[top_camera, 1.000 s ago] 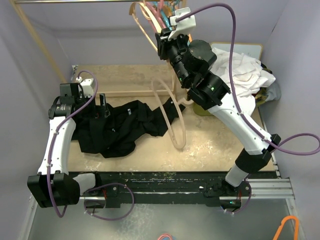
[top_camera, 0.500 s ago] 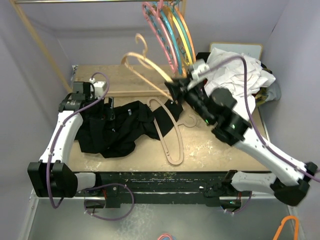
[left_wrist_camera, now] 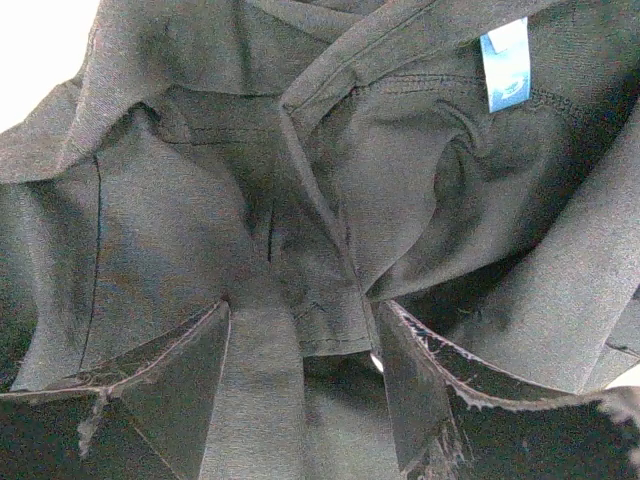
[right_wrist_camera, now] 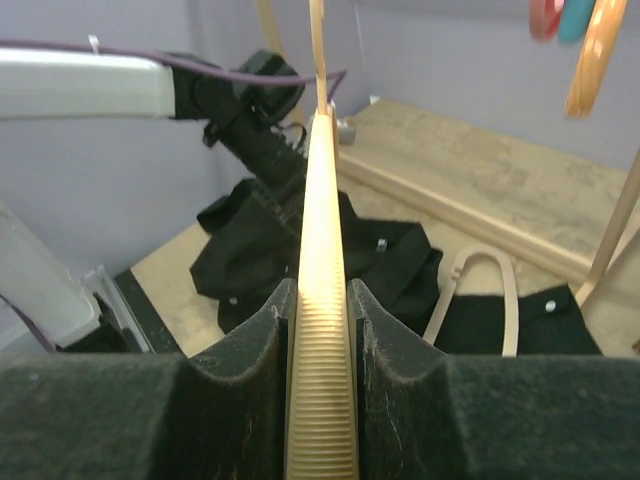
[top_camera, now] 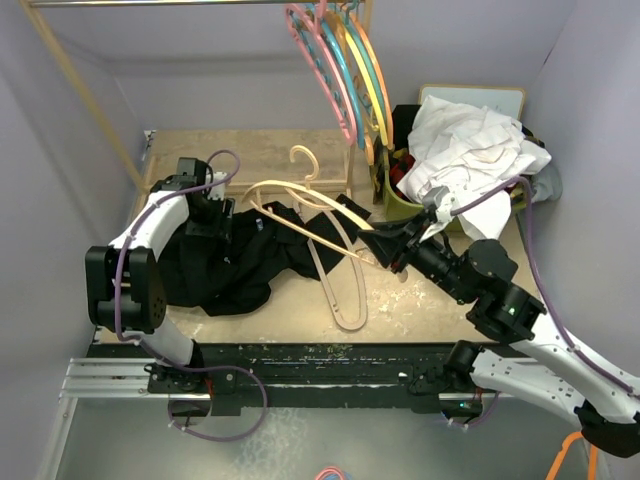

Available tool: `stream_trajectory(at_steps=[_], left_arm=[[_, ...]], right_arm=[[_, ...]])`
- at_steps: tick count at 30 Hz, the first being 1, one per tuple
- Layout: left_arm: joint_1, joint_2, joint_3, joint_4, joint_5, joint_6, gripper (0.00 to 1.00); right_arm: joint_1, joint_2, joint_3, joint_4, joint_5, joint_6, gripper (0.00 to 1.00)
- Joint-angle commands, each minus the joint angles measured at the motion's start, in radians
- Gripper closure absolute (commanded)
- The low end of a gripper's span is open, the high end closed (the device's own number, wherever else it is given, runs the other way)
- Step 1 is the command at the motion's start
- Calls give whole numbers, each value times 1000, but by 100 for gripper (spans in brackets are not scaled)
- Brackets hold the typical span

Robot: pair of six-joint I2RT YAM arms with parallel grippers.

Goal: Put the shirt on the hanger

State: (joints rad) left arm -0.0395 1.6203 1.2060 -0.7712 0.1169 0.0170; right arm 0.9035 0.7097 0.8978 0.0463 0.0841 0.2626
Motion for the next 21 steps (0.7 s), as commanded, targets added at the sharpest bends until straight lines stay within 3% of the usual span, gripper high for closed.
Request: stream_trajectory(at_steps=[1, 13, 21], left_arm=[[-10, 2, 35, 30, 27, -31, 35], [-120, -18, 61, 19, -40, -66, 26], [-120, 41, 59, 29, -101, -58, 34]], right_arm=[[5, -30, -45, -43, 4, 42, 100], [5, -41, -139, -4, 37, 38, 100], [5, -33, -146, 2, 40, 41, 100]])
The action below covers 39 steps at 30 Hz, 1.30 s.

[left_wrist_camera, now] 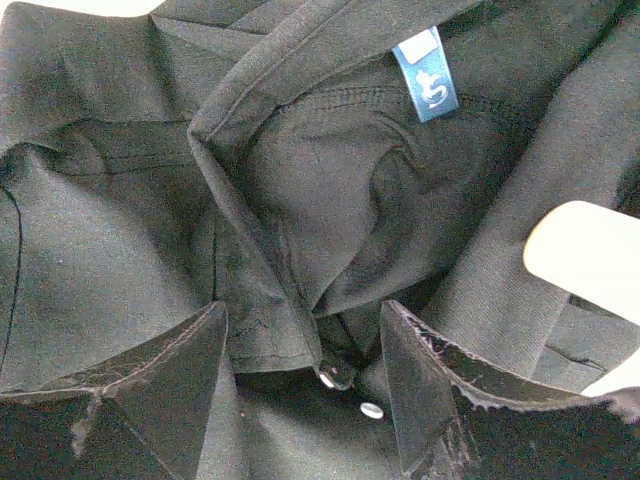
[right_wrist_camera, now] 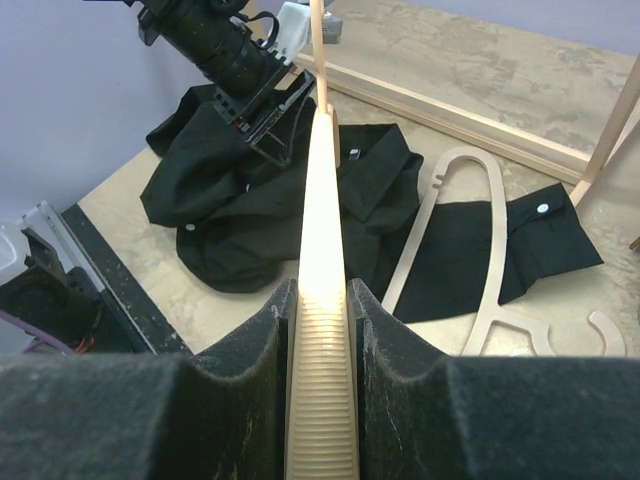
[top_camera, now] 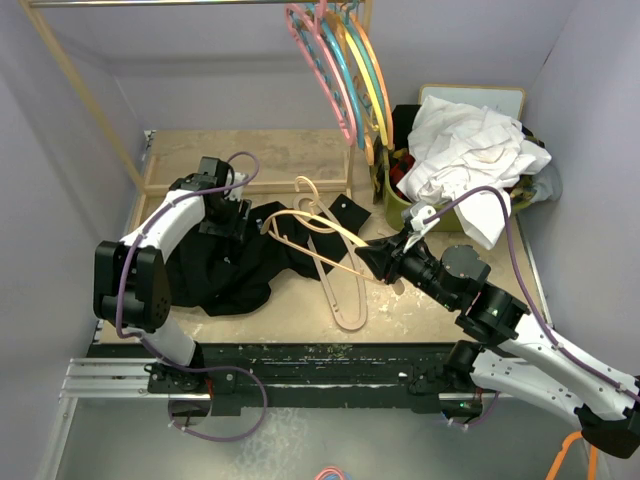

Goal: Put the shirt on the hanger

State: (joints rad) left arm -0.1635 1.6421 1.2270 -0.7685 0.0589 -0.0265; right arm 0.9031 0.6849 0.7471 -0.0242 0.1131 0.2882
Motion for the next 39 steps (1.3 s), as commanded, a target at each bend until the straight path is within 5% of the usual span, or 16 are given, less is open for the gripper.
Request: stream_trajectory(at_steps=[1, 9, 10, 12, 13, 27, 28, 32, 39], left_arm=[[4, 27, 40, 25, -48, -16, 36], [7, 34, 0, 48, -73, -2, 51], [8, 32, 0, 50, -73, 1, 58], [13, 26, 6, 49, -60, 10, 94], [18, 21, 14, 41, -49, 15, 100], [39, -300, -55, 56, 15, 55, 100], [39, -301, -56, 48, 28, 64, 100], [39, -238, -71, 33, 14, 33, 75], [39, -86, -8, 23, 49, -5, 73]], right_arm=[[5, -6, 5, 73, 10, 16, 100], [5, 4, -4, 82, 6, 14, 100], [5, 7, -5, 82, 2, 14, 100], [5, 13, -4, 90, -7, 13, 100], [4, 18, -5, 96, -14, 13, 100], [5, 136, -16, 256, -105, 32, 100], [5, 147, -14, 259, -104, 30, 100], [5, 145, -18, 246, -83, 26, 100], [5, 107, -44, 250, -38, 20, 100]])
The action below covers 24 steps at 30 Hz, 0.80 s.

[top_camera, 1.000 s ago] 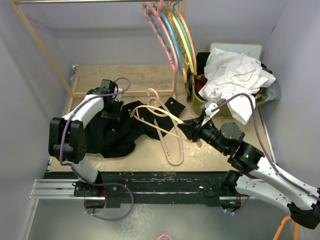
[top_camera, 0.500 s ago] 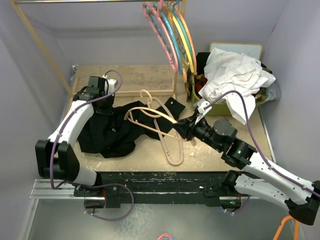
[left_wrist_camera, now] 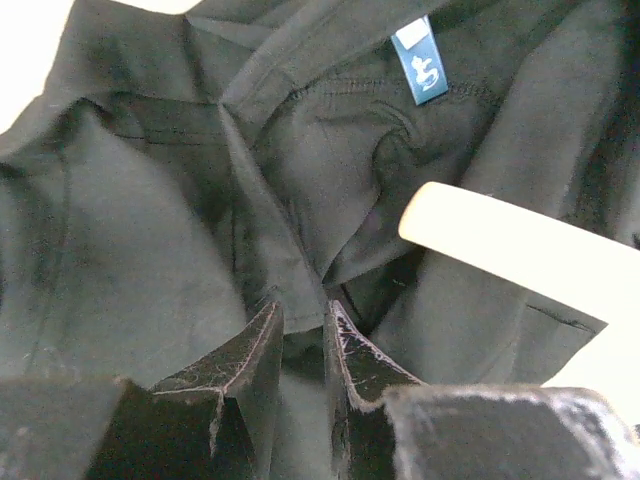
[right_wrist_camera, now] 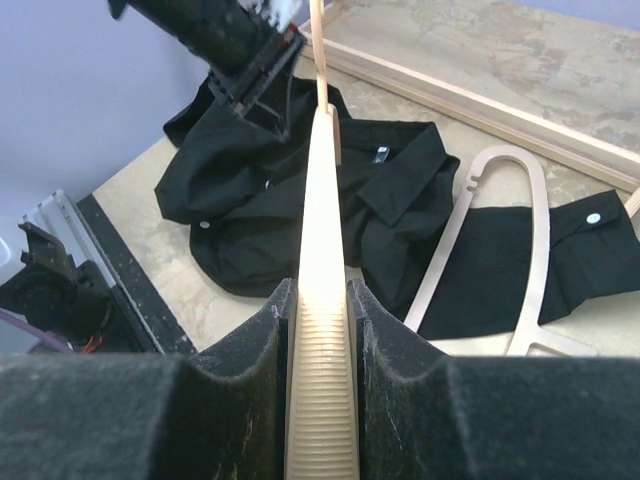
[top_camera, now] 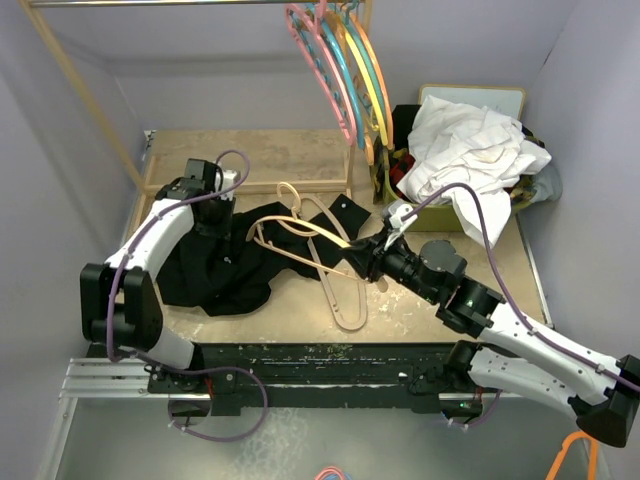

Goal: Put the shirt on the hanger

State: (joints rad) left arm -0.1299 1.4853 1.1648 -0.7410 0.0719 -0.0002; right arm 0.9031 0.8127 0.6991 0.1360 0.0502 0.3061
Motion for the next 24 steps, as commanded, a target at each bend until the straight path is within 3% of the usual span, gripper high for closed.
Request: stream_trajectory(at_steps=[1, 11, 13, 15, 17, 22, 24], left_arm=[[6, 93, 67, -14, 45, -37, 73], [4, 190, 67, -6, 0, -42, 72], [4, 195, 68, 3, -18, -41, 65], [4, 204, 74, 3, -30, -43, 52], [4, 205, 76, 4, -29, -41, 47], [3, 222, 63, 19, -65, -35, 49], [1, 229, 57, 25, -82, -34, 54]], right_arm=[[5, -17, 4, 86, 24, 3, 100], [5, -48, -39, 99, 19, 27, 100], [5, -49, -40, 95, 16, 24, 100], [5, -47, -39, 93, 12, 22, 100], [5, -44, -39, 94, 9, 20, 100], [5, -31, -35, 103, 1, 18, 100], [5, -24, -30, 100, -2, 16, 100]])
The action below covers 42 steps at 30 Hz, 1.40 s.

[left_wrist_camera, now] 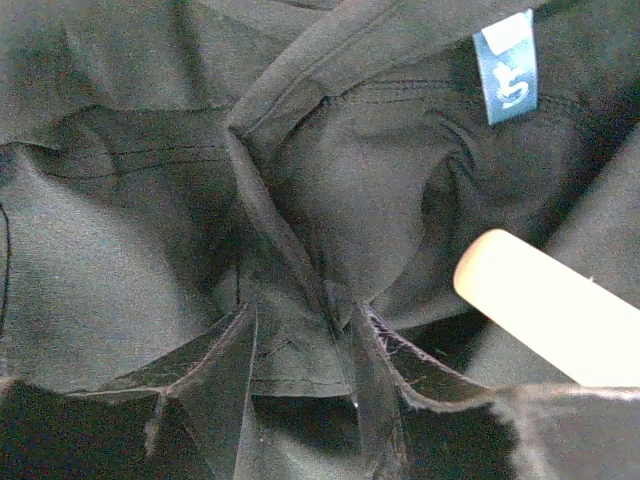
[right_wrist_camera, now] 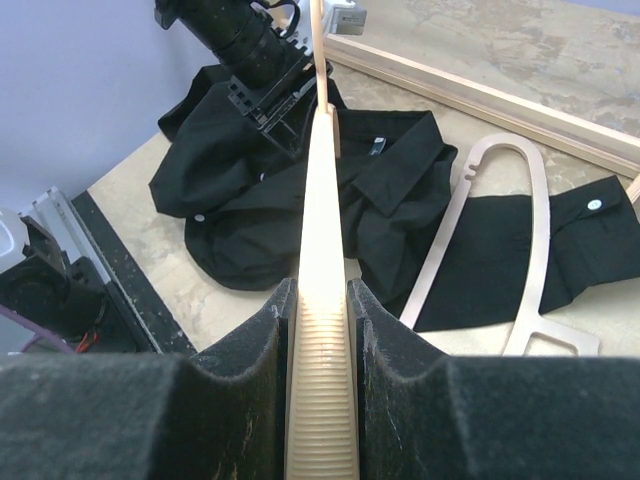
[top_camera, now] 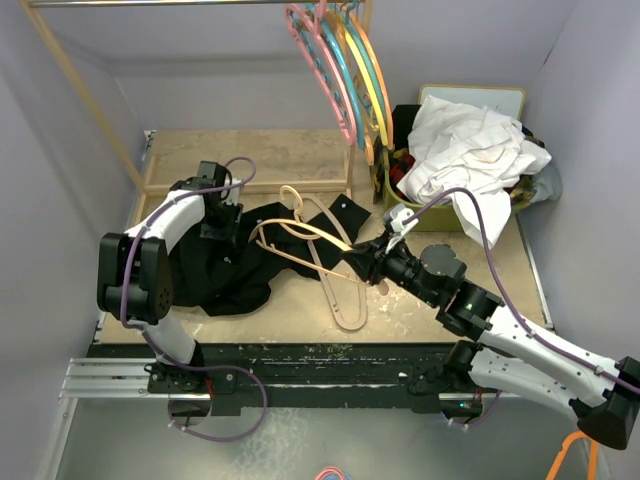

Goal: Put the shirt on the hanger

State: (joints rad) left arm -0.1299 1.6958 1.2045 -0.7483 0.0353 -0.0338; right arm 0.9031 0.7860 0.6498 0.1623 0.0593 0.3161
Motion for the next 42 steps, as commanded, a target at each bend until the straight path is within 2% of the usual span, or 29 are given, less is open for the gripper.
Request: stream_trajectory(at_steps=[1, 2, 3, 4, 7, 15, 18, 22, 27, 32, 37, 42], left_arm=[[0, 21, 16, 35, -45, 5, 62], [0, 22, 14, 40, -38, 11, 76], [0, 24, 15, 41, -26, 20, 97], [0, 24, 23, 34, -13, 27, 100], [0, -13, 86, -10, 15, 44, 100], [0, -297, 150, -23, -22, 101, 100], [0, -344, 160, -65, 11, 107, 100], [0, -401, 152, -85, 51, 111, 100], [0, -437, 141, -93, 17, 138, 100], [0, -443, 143, -98, -8, 151, 100], [0, -462, 185, -130, 87, 122, 100], [0, -510, 216, -200, 270, 120, 100]], right_arm=[[5, 5, 23, 71, -12, 6, 100], [5, 6, 25, 70, -13, 5, 100], [5, 8, 25, 69, -16, 6, 100], [5, 10, 27, 71, -18, 6, 100], [5, 21, 33, 97, -35, 15, 100], [5, 109, 76, 249, -74, 48, 100], [5, 178, 101, 304, -79, 50, 100], [5, 241, 87, 456, -89, 82, 100], [5, 283, 75, 625, -119, 147, 100], [5, 289, 80, 682, -123, 178, 100], [5, 349, 84, 725, -132, 196, 100], [5, 447, 67, 899, -121, 264, 100]])
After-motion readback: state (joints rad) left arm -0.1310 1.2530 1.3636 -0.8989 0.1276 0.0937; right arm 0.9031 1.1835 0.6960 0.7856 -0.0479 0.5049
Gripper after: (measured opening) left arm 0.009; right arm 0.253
